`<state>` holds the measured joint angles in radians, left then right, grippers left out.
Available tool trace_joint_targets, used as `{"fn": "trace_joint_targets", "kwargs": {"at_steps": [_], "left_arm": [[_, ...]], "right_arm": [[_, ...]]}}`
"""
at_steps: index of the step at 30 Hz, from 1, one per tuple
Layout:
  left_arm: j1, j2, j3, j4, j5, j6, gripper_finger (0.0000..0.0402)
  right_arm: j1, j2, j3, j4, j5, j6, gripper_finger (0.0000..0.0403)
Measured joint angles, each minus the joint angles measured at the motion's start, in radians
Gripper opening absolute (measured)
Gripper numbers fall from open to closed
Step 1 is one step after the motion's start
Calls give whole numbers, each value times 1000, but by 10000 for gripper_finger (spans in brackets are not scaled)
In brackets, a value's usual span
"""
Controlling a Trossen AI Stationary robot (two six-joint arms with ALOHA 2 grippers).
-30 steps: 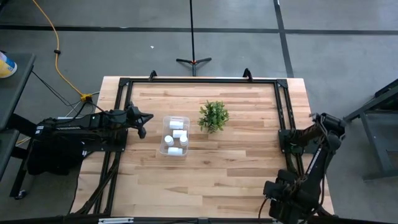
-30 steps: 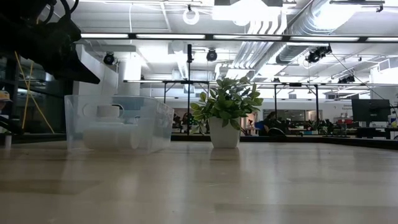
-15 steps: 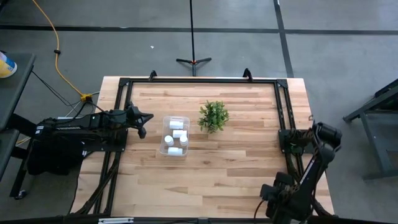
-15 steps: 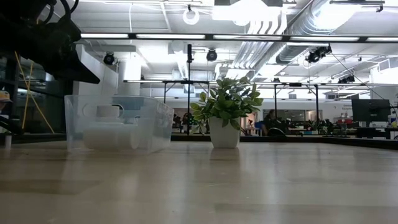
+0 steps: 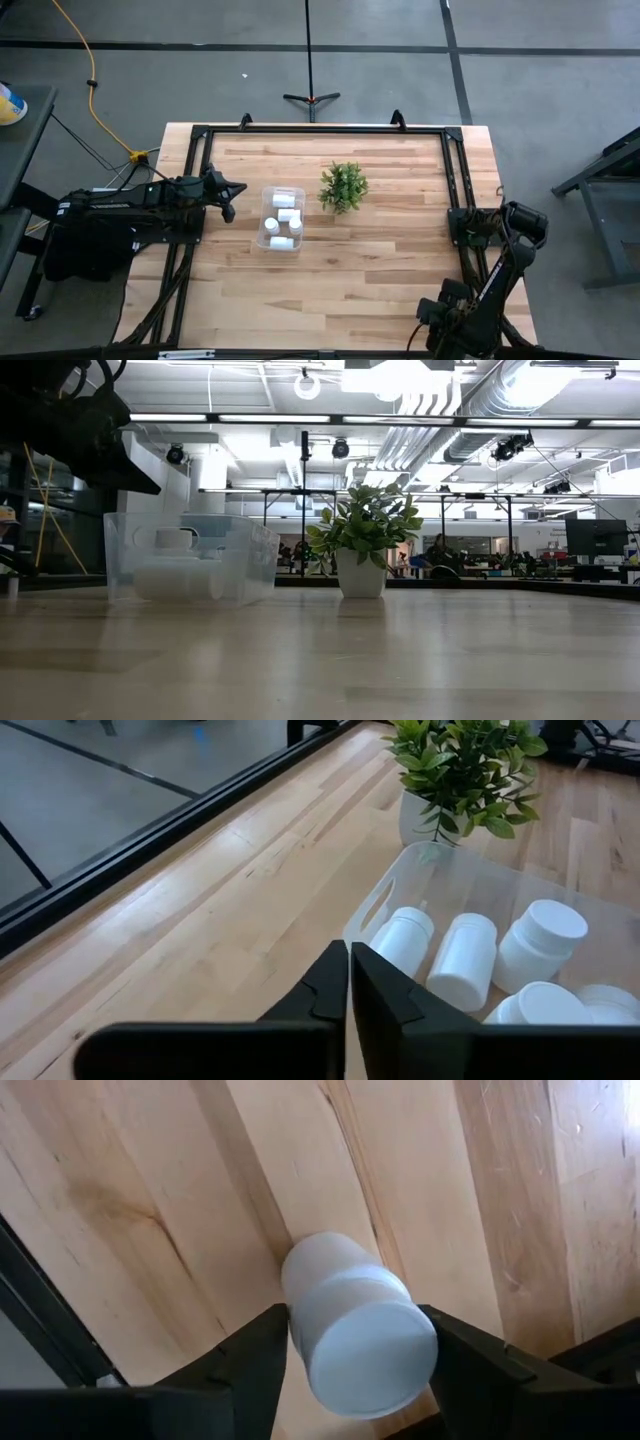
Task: Pick and place pill bottles into a basket
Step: Put the white pill bottle into the transparent bin
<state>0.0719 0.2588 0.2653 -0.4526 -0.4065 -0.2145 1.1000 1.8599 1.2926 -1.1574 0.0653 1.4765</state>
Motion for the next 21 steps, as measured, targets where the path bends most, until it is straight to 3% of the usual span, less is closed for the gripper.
{"fn": "trace_joint_targets", "kwargs": {"at_steps": [4, 9, 13, 18, 21], "left_arm": [[0, 0, 0, 0, 3, 0, 20], [0, 0, 0, 0, 5, -4, 33], [0, 0, 0, 0, 13, -23, 55], [0, 0, 0, -1, 33, -18, 21], [0, 0, 0, -3, 33, -15, 21]], "right_arm": [[0, 0, 0, -3, -8, 0, 193], [-19, -2, 3, -8, -20, 0, 162], [-46, -2, 3, -21, 12, -5, 161], [-88, -1, 1, -41, 36, -19, 162], [-124, -1, 1, -41, 43, -69, 152]]}}
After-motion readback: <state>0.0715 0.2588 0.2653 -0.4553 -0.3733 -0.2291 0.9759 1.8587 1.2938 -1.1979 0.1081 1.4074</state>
